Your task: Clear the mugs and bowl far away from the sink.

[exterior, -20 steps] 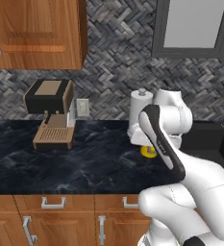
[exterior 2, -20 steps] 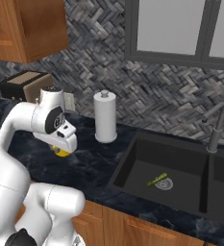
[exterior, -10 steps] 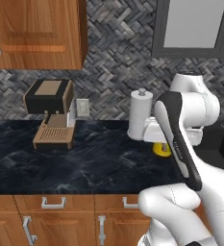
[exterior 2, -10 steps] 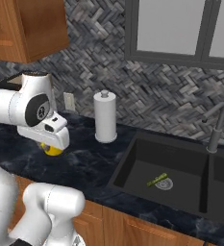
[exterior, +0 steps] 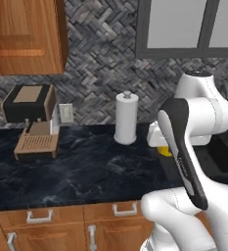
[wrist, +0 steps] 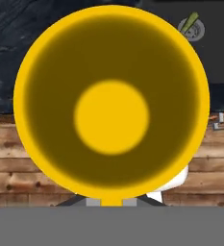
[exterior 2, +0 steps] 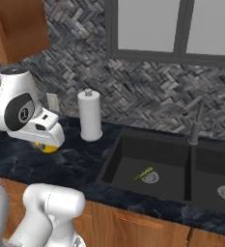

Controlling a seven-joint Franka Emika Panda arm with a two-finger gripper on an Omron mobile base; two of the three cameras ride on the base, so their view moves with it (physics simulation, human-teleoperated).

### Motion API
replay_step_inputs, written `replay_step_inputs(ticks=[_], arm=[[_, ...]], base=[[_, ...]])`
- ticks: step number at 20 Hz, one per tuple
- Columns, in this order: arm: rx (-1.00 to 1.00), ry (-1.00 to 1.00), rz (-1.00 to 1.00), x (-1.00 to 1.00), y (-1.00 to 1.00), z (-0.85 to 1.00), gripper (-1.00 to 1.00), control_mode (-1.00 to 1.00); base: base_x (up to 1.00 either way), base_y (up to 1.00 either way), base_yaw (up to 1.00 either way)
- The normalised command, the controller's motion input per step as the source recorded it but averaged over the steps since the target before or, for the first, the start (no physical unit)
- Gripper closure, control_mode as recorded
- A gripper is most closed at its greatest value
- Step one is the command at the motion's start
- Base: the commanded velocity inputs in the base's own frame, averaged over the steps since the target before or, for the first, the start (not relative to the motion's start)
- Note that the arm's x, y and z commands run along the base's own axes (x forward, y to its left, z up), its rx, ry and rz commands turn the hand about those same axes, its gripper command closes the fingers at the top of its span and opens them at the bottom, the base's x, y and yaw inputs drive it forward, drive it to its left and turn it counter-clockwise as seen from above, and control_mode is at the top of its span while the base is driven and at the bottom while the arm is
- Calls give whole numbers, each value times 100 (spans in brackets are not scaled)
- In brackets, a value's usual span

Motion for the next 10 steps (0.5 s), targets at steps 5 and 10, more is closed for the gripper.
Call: replay_step_inputs(ticks=[5, 10], arm=[[0, 0, 0, 0, 0, 0, 100, 100], [0, 0, 0, 0, 0, 0, 100, 100]], base=[[0, -18, -91], [0, 0, -100]])
